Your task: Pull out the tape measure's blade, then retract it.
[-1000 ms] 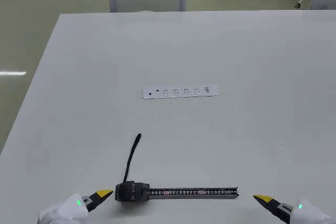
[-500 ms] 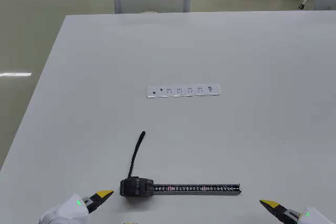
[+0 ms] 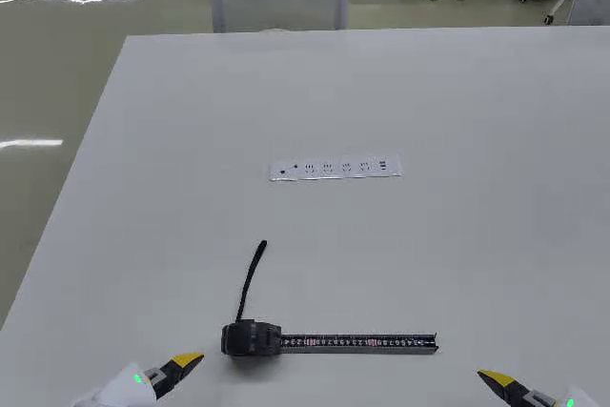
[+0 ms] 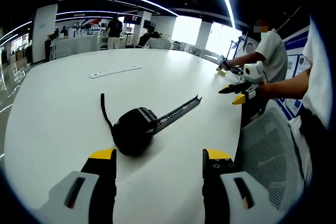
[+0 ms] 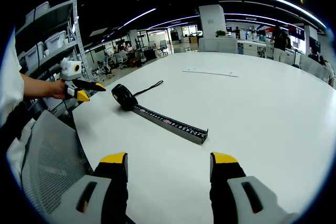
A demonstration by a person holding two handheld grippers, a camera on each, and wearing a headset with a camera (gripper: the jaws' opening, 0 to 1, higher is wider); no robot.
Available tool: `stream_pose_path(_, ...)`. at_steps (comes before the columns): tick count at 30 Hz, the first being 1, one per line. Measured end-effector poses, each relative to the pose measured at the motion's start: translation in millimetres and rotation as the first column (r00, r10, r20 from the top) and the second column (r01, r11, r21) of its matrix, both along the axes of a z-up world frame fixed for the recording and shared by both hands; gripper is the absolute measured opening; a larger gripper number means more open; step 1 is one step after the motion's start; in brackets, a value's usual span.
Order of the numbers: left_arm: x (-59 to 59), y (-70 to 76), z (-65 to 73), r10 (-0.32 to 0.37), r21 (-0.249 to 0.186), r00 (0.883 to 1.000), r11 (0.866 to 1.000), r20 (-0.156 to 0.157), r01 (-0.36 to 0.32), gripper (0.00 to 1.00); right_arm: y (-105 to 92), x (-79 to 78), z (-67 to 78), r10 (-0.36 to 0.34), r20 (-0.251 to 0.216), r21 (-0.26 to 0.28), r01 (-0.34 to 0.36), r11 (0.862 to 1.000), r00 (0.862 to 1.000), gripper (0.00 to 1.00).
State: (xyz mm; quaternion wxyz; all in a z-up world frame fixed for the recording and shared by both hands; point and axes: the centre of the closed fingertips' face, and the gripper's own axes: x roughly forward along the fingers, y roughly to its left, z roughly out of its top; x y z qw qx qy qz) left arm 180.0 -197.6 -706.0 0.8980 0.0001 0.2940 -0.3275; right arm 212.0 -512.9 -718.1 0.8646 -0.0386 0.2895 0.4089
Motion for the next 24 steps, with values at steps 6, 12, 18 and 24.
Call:
stream_pose_path(6, -12.2, 4.3, -4.8, 0.015, -0.004, 1.000, 1.000, -0.010, -0.015, 0.65, -1.9, -6.5, 3.9, -0.013, 0.012, 0.013, 0.013, 1.000, 1.000, 0.63)
stream_pose_path(12, -23.1, 11.5, -5.3, 0.040, -0.018, 0.999, 0.999, -0.012, -0.040, 0.64, -4.4, -13.7, 8.3, -0.030, 0.025, 0.021, 0.030, 0.999, 0.999, 0.62)
stream_pose_path(18, -34.5, 15.6, -7.9, 0.048, -0.015, 0.999, 0.999, -0.020, -0.048, 0.64, -6.8, -19.0, 11.2, -0.045, 0.036, 0.034, 0.044, 0.998, 0.998, 0.62)
stream_pose_path(24, -42.8, 20.5, -7.2, 0.063, -0.023, 0.998, 0.998, -0.020, -0.064, 0.64, -6.9, -26.1, 13.5, -0.052, 0.041, 0.044, 0.050, 0.998, 0.998, 0.62)
